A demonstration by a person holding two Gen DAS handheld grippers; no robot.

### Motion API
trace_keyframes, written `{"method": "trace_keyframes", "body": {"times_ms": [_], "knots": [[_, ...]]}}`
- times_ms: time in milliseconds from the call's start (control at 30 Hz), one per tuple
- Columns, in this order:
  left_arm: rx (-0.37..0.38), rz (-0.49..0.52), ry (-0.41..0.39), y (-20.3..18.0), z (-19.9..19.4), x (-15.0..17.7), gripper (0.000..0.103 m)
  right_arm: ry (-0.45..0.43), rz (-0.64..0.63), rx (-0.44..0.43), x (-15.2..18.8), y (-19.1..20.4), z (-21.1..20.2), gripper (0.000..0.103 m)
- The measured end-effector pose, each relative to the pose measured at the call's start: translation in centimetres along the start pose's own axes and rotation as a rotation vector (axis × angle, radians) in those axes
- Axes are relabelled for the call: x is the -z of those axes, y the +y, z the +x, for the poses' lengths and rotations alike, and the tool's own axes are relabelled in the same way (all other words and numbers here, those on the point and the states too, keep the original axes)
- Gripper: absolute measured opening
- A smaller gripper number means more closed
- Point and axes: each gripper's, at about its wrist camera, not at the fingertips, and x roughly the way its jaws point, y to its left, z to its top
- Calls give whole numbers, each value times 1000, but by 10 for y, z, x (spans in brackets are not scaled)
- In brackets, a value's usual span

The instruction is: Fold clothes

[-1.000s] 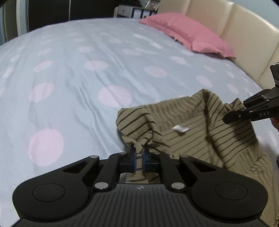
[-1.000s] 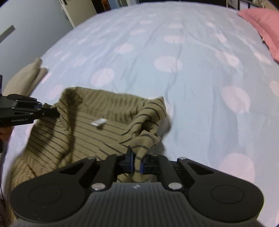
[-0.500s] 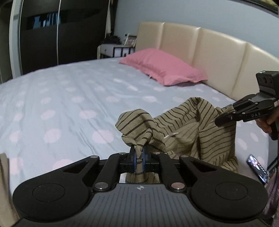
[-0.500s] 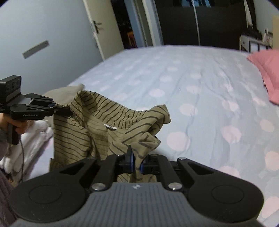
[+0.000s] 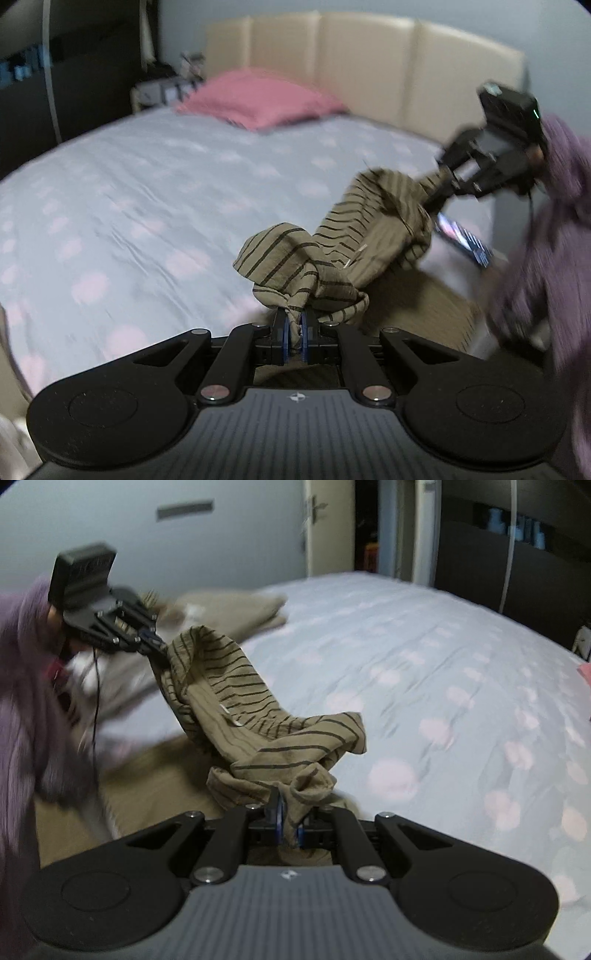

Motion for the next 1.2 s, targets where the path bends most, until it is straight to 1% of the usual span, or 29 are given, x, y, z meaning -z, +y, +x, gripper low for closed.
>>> {"method": "trace_keyframes", "body": {"times_ms": [67, 200, 267, 400, 467, 500, 533, 567, 600, 633, 667, 700, 733, 867, 967, 1033, 1100, 1133, 1200], "knots": [[27, 12, 59, -12, 11, 14, 4, 47, -16, -17, 14, 9, 8, 8], [49, 30, 145, -26, 34, 35, 4, 144, -62, -37, 36, 22, 29, 8], [47, 39, 187, -31, 45, 45, 4, 189, -87, -45, 47, 30, 40, 8], [25, 74, 250, -35, 60, 61, 5, 247, -113, -34, 60, 37, 60, 9], [19, 73, 269, -37, 64, 62, 5, 264, -122, -26, 63, 42, 64, 14], [15, 72, 273, -37, 63, 61, 8, 271, -127, -21, 64, 44, 64, 16], [11, 72, 278, -38, 62, 60, 14, 274, -131, -14, 65, 48, 60, 24], [7, 70, 280, -38, 60, 60, 18, 273, -132, -9, 64, 50, 58, 29], [4, 66, 277, -39, 54, 61, 28, 269, -127, -3, 61, 52, 54, 36], [-1, 59, 269, -42, 49, 58, 39, 263, -119, 11, 59, 54, 51, 39], [-11, 55, 259, -44, 44, 56, 44, 258, -109, 31, 58, 56, 46, 42], [-29, 53, 244, -47, 39, 53, 49, 252, -98, 59, 56, 57, 42, 50], [-46, 50, 229, -50, 34, 51, 51, 246, -87, 89, 54, 59, 38, 52], [-140, -20, 174, -56, 21, 35, 52, 200, -43, 217, 40, 69, 27, 52], [-243, -71, 125, -64, 23, 23, 51, 159, -1, 320, 29, 77, 27, 52], [-302, -79, 113, -71, 30, 16, 48, 133, 27, 389, 23, 82, 32, 52], [-358, -76, 140, -76, 42, 11, 46, 128, 31, 454, 17, 89, 43, 52], [-379, -74, 159, -78, 49, 9, 42, 131, 33, 483, 15, 92, 49, 51], [-397, -45, 199, -84, 62, 9, 37, 151, 46, 519, 13, 92, 63, 51]]}}
